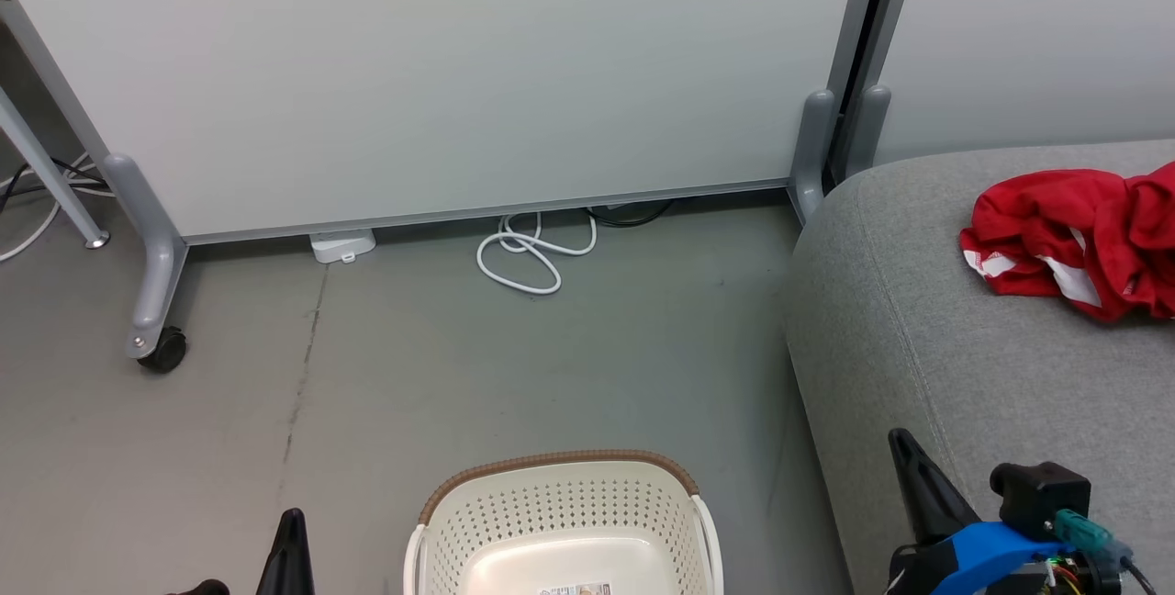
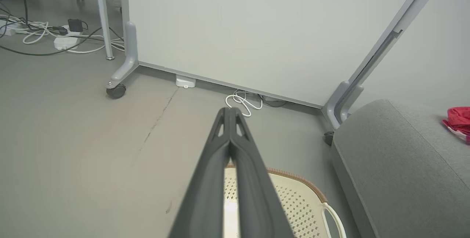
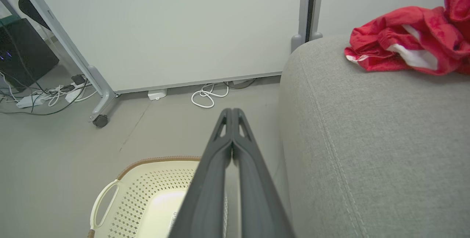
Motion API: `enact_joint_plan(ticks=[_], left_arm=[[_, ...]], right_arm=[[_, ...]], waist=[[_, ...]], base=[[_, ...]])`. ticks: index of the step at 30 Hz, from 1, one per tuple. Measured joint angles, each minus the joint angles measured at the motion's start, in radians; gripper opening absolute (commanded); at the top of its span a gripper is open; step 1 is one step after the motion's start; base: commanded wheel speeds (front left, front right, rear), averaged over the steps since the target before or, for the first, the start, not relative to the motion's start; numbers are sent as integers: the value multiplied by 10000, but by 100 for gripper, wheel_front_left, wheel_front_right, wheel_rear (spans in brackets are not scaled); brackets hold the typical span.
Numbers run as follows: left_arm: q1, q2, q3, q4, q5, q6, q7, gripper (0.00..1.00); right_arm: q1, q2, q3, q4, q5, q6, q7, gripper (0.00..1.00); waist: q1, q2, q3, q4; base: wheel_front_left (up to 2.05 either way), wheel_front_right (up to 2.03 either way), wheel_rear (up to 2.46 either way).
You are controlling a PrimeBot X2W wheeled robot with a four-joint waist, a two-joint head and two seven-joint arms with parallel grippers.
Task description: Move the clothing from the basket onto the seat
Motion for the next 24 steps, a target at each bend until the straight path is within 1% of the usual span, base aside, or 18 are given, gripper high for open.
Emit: enact_joint_plan(ticks=[12,24], left_arm=[[-190,0,119,-138,-2046,-6,562,0],[-523,0,270,-313,-3837,-48,1055,0]], right_arm=[[-31,0,-155,-25,2295,0,263,0],[-97,0,-311,-56,4272,-2,477,0]], waist=[[0,0,13,-38],[0,0,26,-75]], base=[[0,0,0],[0,0,0]])
